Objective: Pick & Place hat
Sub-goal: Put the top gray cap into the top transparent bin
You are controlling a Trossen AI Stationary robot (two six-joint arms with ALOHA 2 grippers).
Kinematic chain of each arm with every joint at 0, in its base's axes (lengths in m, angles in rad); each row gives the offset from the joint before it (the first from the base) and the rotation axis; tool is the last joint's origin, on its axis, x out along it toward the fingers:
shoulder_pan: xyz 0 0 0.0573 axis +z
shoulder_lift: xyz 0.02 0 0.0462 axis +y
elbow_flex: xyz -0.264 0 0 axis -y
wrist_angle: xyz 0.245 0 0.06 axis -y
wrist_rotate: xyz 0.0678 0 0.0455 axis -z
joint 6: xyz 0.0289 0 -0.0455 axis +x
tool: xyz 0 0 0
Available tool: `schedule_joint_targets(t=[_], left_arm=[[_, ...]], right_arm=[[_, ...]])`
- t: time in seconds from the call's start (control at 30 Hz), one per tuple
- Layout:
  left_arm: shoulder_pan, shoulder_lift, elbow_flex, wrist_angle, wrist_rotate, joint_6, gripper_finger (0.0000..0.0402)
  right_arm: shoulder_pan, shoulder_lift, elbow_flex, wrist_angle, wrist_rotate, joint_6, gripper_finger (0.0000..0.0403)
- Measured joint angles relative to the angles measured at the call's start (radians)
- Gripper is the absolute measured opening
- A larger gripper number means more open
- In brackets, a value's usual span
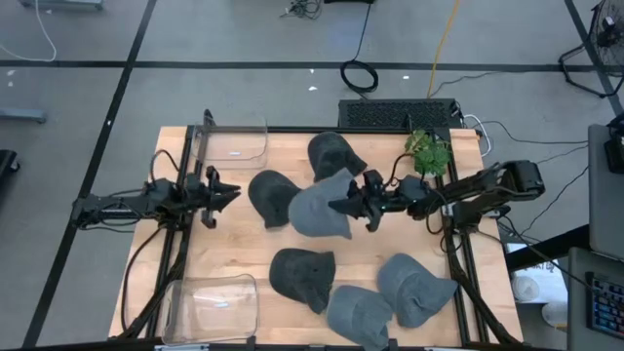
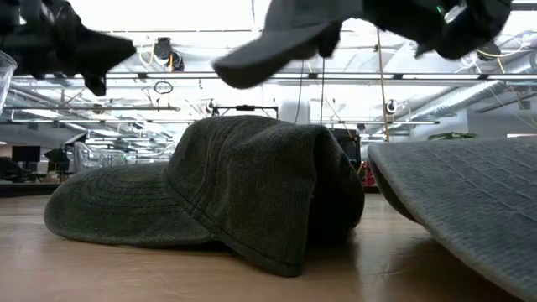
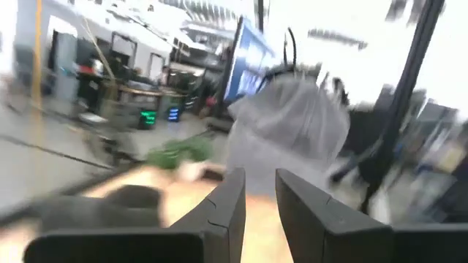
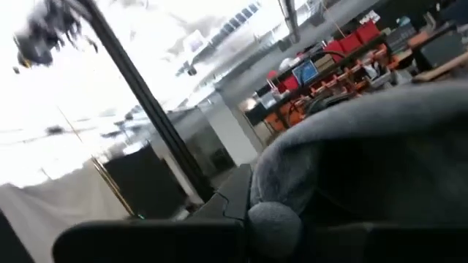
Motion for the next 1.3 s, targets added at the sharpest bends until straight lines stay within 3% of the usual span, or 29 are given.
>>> schedule_joint_targets(t=[0.17,0.37,0.5,0.73,0.87,1.1,1.3], left_arm=[[0.000,0.000,0.000,0.076,0.014,-0.231,0.0086],[0.000,0.044,0.000,0.067,-0.034,-0.542,0.0088],[-0.001,0.131,0.000,0.081,-0.013,-0.659,0.0124],[-0.001,0.355,0.001,0.329,-0.011,-0.683,0.0254],[-0.014,0.488,0.001,0.411,0.031,-0.736,0.0297],[-0.034,0.661,0.010,0.598,-0.020,-0.710,0.0301],[-0.034,0.754,0.086,0.612,-0.010,-0.654,0.0286]], right_arm=[[0.029,0.007,0.111,-0.127,0.012,-0.212,0.0021],[0.045,0.007,0.143,-0.163,0.112,-0.406,0.0021],[0.045,0.006,0.143,-0.164,0.146,-0.459,0.0021],[0.041,0.043,0.162,-0.129,0.243,-0.554,0.0021],[0.036,0.107,0.243,-0.136,0.238,-0.591,0.0021],[0.036,0.230,0.397,-0.133,0.234,-0.656,0.0021],[0.036,0.312,0.487,-0.140,0.232,-0.664,0.0021]])
